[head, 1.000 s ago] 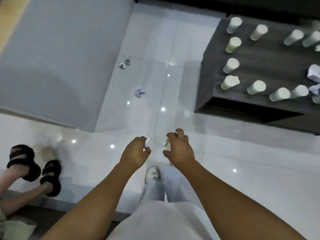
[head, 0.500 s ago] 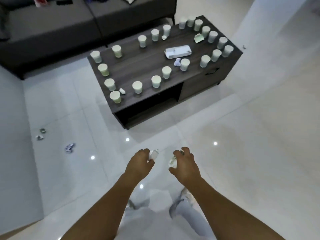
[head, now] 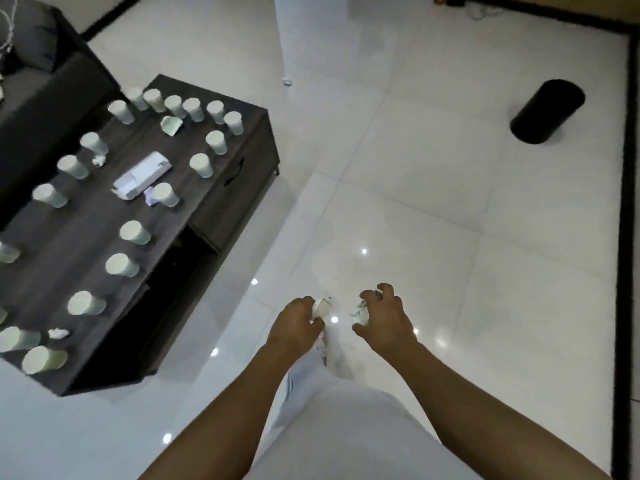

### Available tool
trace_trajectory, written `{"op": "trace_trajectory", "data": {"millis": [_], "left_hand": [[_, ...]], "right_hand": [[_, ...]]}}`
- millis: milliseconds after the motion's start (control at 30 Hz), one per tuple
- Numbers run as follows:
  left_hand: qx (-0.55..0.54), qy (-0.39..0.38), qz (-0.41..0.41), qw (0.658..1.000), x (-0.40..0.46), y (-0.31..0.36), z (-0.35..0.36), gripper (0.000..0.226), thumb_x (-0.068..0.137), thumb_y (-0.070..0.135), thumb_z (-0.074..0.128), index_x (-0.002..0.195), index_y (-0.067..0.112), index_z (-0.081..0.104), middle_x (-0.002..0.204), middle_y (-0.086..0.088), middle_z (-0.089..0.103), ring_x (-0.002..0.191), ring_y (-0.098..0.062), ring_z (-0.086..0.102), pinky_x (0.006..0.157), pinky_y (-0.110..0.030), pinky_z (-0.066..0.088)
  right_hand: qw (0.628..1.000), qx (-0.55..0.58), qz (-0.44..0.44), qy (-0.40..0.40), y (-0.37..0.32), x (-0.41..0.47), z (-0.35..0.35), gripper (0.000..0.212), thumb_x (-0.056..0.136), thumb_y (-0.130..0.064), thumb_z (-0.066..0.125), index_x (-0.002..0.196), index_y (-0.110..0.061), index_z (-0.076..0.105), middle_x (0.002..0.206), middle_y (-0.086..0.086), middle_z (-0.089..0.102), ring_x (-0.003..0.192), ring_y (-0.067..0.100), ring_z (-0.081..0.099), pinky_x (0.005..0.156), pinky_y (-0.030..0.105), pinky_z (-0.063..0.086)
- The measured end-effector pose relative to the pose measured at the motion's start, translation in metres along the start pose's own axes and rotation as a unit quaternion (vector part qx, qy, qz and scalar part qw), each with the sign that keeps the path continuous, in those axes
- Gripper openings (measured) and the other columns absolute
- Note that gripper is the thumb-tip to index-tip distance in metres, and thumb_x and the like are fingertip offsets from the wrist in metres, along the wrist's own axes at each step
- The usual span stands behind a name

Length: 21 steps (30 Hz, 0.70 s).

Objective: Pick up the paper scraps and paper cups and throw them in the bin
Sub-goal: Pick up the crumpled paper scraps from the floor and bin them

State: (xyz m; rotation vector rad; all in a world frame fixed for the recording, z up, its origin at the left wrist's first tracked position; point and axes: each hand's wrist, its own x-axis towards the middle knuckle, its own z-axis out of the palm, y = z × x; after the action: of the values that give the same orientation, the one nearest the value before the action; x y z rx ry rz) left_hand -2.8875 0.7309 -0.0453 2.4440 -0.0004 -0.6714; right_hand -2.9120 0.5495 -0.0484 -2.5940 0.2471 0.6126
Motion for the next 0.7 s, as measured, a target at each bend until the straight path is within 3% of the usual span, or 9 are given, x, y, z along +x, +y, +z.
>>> {"op": "trace_trajectory", "data": {"millis": [100,367,600,700], "left_hand": [[0.031,-0.027,0.046,0.998,0.052,0.048,0.002,0.017,0.088,0.019,0.058,0.098,0.006,0.057,0.098,-0.011,0.061,0.089,-0.023,0.058,0.072,-0.025,0.042],[0.069,-0.073,0.159,0.982,0.2,0.192,-0.014,0.015,0.086,0.017,0.057,0.095,0.005,0.058,0.092,-0.01,0.06,0.086,-0.024,0.059,0.075,-0.036,0.047],[0.098,-0.096,0.237,0.962,0.313,0.329,-0.023,0.013,0.085,0.018,0.055,0.09,0.006,0.057,0.089,-0.011,0.06,0.083,-0.024,0.058,0.07,-0.032,0.045],[0.109,-0.108,0.263,0.952,0.357,0.394,-0.009,0.017,0.086,0.019,0.055,0.096,0.006,0.058,0.093,-0.01,0.061,0.087,-0.024,0.058,0.075,-0.033,0.046]], "right_hand": [[0.998,0.025,0.037,0.031,0.033,0.03,-0.035,0.058,0.082,-0.033,0.071,0.133,-0.02,0.046,0.141,0.006,0.028,0.121,0.027,0.042,0.089,0.034,0.047],[0.984,0.079,0.122,0.101,0.098,0.136,-0.158,0.062,0.082,-0.032,0.07,0.136,-0.021,0.044,0.146,0.006,0.023,0.125,0.027,0.039,0.092,0.034,0.047],[0.962,0.124,0.18,0.166,0.163,0.211,-0.263,0.062,0.081,-0.033,0.07,0.136,-0.022,0.043,0.147,0.004,0.022,0.126,0.025,0.038,0.091,0.032,0.046],[0.95,0.148,0.193,0.195,0.204,0.243,-0.31,0.061,0.081,-0.032,0.07,0.135,-0.023,0.044,0.148,0.003,0.021,0.127,0.024,0.037,0.091,0.031,0.046]]}}
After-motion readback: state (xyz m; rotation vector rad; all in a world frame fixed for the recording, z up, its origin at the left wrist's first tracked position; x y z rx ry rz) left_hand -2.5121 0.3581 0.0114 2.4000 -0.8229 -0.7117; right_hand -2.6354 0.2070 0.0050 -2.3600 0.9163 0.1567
